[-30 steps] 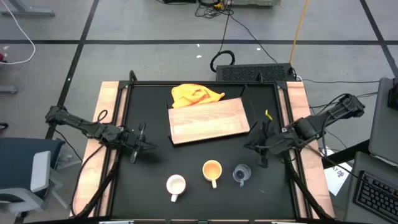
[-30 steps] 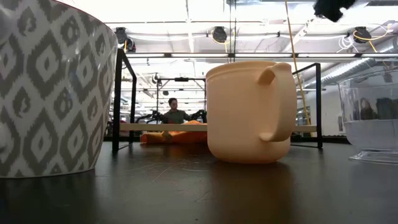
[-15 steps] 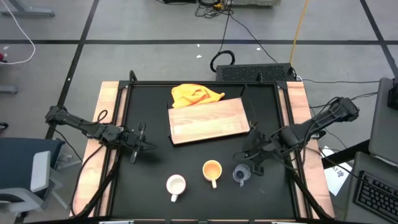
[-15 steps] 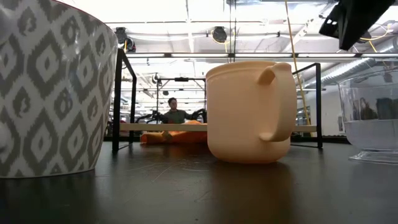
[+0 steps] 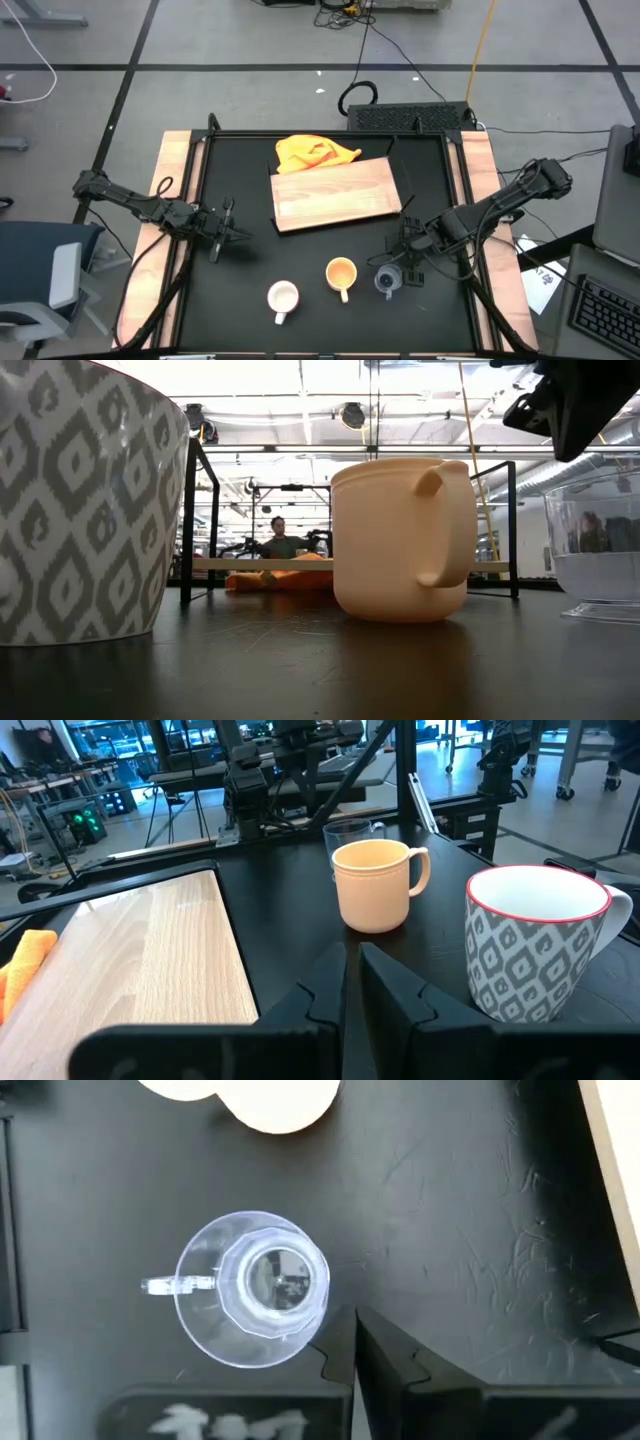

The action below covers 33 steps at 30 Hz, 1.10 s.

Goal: Stack small to large cups/mugs on shelf
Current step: Put the transparent mug on the shelf

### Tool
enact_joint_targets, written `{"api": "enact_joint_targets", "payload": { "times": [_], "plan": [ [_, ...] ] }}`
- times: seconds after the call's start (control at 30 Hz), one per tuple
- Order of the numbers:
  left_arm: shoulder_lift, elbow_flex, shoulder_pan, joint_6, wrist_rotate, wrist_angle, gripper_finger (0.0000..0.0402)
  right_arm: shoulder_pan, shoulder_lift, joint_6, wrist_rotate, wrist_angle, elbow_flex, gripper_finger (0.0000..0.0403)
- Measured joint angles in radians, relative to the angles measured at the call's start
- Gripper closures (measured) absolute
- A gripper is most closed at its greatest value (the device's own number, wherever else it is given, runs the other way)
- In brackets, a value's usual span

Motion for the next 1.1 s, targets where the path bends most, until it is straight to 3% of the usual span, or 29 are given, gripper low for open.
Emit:
{"api": "enact_joint_targets", "payload": {
  "times": [0.57,1.1],
  "plan": [
    [0.0,0.0,0.0,0.0,0.0,0.0,0.0366,0.018,0.002,-0.02,-0.022,0.095,0.0,0.0392],
    [0.0,0.0,0.0,0.0,0.0,0.0,0.0366,0.01,0.002,-0.015,-0.074,0.138,-0.073,0.0247]
  ]
}}
